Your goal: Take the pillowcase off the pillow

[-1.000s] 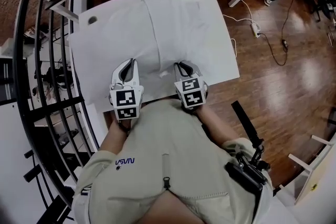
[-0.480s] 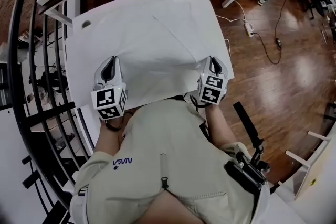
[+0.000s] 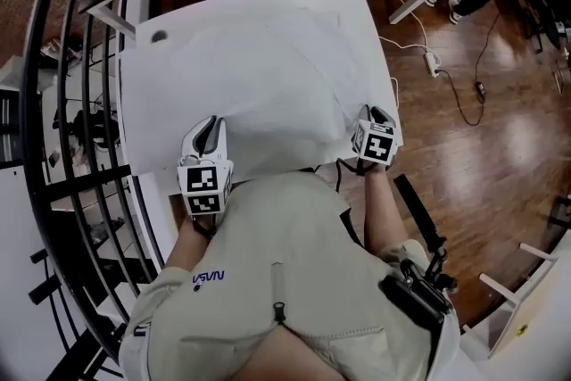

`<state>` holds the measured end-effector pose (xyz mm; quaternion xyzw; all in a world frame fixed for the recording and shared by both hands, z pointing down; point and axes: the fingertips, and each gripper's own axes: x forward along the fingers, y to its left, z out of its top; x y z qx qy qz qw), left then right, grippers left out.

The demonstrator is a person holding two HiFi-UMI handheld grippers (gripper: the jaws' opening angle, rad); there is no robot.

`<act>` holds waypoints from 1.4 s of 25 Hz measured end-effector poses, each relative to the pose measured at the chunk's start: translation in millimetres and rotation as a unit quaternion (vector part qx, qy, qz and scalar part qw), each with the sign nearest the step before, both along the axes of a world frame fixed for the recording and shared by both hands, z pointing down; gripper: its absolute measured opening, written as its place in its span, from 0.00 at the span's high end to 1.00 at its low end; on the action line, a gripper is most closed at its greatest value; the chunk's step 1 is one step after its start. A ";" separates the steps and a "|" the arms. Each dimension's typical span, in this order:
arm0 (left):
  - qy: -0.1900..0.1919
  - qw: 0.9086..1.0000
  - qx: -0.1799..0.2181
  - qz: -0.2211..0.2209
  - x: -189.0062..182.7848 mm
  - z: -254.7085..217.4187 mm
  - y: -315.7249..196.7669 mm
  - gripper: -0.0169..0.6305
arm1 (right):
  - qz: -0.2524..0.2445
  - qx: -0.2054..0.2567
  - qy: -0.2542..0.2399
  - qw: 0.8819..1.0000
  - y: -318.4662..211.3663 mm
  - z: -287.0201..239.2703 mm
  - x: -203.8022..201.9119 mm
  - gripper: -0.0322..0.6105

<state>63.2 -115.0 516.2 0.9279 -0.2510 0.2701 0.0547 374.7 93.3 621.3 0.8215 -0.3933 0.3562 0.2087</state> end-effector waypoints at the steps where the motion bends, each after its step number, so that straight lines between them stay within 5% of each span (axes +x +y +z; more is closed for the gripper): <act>1: -0.002 1.000 0.003 0.002 0.2 -3.3 1.6 0.89 | -0.004 0.007 -0.004 1.000 -0.4 -3.5 -1.6 0.82; 5: 0.001 1.000 0.010 0.014 5.5 -23.8 1.6 0.83 | -0.057 0.027 -0.031 0.998 -10.2 -27.4 -18.4 0.72; 10: 0.054 0.997 0.055 0.018 19.3 -70.0 -12.2 0.82 | -0.129 0.095 -0.015 0.987 -40.6 -96.2 -29.4 0.72; 16: 0.012 0.996 0.043 0.076 56.8 -57.5 -30.8 0.64 | -0.171 0.158 0.004 0.973 -96.5 -132.1 -38.3 0.72; 20: -0.026 0.993 0.024 0.109 79.1 -37.6 -43.1 0.52 | -0.212 0.160 0.009 0.964 -137.7 -133.7 -48.0 0.72; 27: -0.067 0.988 0.036 0.136 109.6 -14.4 -64.7 0.52 | -0.265 0.156 -0.007 0.952 -214.7 -126.7 -47.7 0.72; 35: -0.101 0.986 -0.012 0.132 116.8 23.7 -67.4 0.53 | -0.287 0.103 -0.044 0.951 -280.8 -91.9 -41.8 0.70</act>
